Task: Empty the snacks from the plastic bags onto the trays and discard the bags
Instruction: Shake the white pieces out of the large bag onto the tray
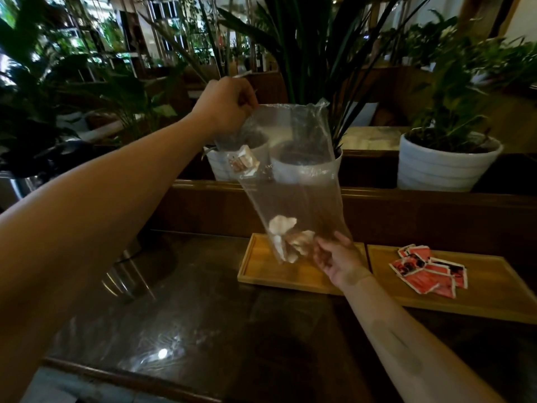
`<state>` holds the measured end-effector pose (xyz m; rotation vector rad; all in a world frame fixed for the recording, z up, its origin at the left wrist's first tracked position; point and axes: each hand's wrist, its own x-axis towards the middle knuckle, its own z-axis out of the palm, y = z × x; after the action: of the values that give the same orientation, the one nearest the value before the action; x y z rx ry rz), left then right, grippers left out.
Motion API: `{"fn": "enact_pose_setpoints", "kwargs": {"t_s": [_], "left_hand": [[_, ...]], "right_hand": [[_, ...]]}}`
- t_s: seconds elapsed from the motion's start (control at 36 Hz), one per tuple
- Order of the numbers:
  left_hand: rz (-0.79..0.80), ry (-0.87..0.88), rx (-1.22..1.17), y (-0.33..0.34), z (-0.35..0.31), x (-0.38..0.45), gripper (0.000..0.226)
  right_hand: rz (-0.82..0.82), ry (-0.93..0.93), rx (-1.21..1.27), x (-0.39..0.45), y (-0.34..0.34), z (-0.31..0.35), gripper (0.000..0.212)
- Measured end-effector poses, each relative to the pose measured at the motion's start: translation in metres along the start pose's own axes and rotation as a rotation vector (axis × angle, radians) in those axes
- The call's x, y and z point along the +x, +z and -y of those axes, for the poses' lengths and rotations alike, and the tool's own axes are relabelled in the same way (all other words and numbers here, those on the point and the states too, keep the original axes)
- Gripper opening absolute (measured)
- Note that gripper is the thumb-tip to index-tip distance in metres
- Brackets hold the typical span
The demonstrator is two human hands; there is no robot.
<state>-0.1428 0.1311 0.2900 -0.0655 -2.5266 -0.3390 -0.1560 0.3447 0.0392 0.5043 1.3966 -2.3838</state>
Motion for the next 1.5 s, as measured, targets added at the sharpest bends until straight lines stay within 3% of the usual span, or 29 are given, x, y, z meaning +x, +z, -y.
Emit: {"fn": "enact_pose_setpoints", "kwargs": {"t_s": [0.36,0.81,1.03,1.22,1.5], "left_hand": [[-0.034,0.009,-0.039,-0.013,-0.013,0.012,0.022],[-0.072,0.112,-0.202,-0.008,-0.047,0.016,0.021],[-0.045,0.202,-0.121,0.0,-0.053,0.01,0.02],[-0.15,0.115,-0.157,-0.006,-0.045,0.012,0.021],[-0.163,0.06,-0.113,-0.007,-0.03,0.012,0.023]], "right_hand": [[0.02,-0.021,-0.006,-0.002,0.008,0.006,0.063],[0.124,0.121,0.125,-0.006,0.011,-0.002,0.07],[0.155,0.12,0.15,-0.009,0.005,-0.004,0.069],[0.175,0.081,0.159,-0.014,0.005,-0.001,0.063],[0.122,0.059,0.146,-0.015,0.009,0.005,0.06]]}}
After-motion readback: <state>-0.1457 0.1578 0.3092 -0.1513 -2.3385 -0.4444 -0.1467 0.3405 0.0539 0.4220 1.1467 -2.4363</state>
